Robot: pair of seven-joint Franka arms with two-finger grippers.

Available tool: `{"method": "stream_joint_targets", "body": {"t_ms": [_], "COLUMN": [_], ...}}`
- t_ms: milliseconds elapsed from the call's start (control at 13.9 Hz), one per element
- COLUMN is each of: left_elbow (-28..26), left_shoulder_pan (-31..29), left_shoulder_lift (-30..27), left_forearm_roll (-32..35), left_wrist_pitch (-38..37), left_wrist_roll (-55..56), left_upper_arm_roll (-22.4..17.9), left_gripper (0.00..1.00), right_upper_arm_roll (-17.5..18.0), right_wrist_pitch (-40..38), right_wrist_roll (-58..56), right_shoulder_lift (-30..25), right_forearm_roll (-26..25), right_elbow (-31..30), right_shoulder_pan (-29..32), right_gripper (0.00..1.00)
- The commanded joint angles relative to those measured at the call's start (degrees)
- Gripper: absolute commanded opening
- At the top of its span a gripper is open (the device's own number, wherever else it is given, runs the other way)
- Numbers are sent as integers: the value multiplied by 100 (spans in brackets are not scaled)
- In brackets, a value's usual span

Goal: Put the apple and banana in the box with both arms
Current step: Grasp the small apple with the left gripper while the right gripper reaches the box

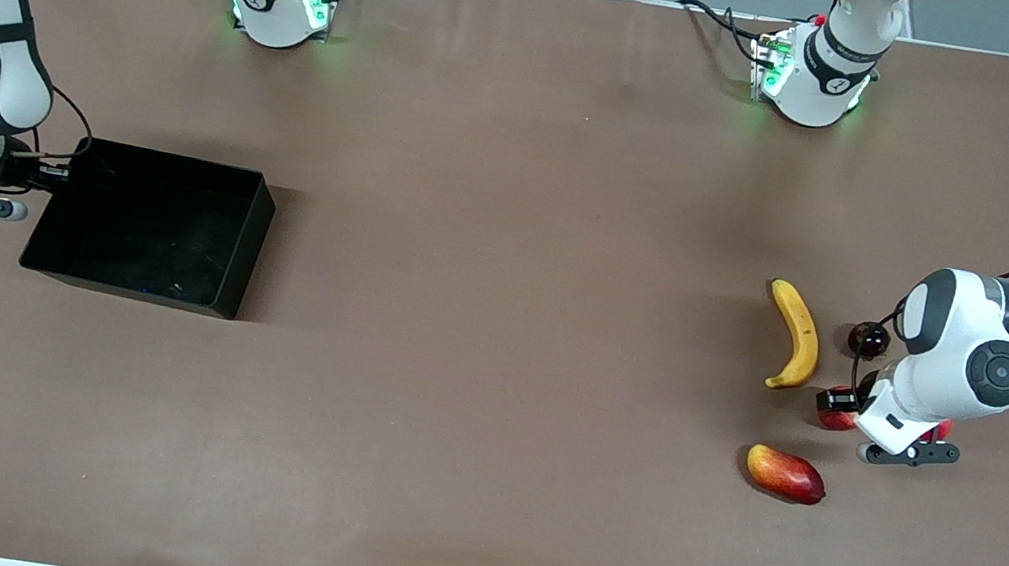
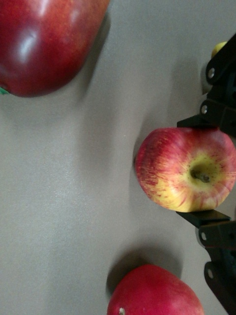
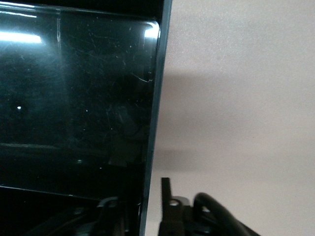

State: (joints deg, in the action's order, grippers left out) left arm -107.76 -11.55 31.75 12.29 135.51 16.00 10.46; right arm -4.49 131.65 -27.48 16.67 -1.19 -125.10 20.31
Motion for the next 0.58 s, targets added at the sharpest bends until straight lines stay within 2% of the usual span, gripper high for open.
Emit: {"method": "stream_joint_targets", "body": {"t_ms": [0,144,504], "left_elbow": [132,132,132], "left_shoulder_pan": [13,48,39], "left_shoulder_lift": [-132,-518,-1381], "left_forearm_roll": [160,169,142], "left_wrist_pitch": [-86,-524,-1333], "left_wrist_roll": [141,176,798], "left_upper_arm_roll": [18,88,500], "left_gripper": [0,0,0], "right_upper_arm_roll": [124,142,203], "right_wrist_pitch": [-7,-348,-2333], "right_wrist_roll": [-11,-11,15], "right_shoulder_lift": [-120,-155,-462], "right_forearm_roll": [49,205,1207], "right_elbow": [-6,247,1188], "right_shoulder_pan": [105,105,-219], "right_gripper": [0,0,0]}}
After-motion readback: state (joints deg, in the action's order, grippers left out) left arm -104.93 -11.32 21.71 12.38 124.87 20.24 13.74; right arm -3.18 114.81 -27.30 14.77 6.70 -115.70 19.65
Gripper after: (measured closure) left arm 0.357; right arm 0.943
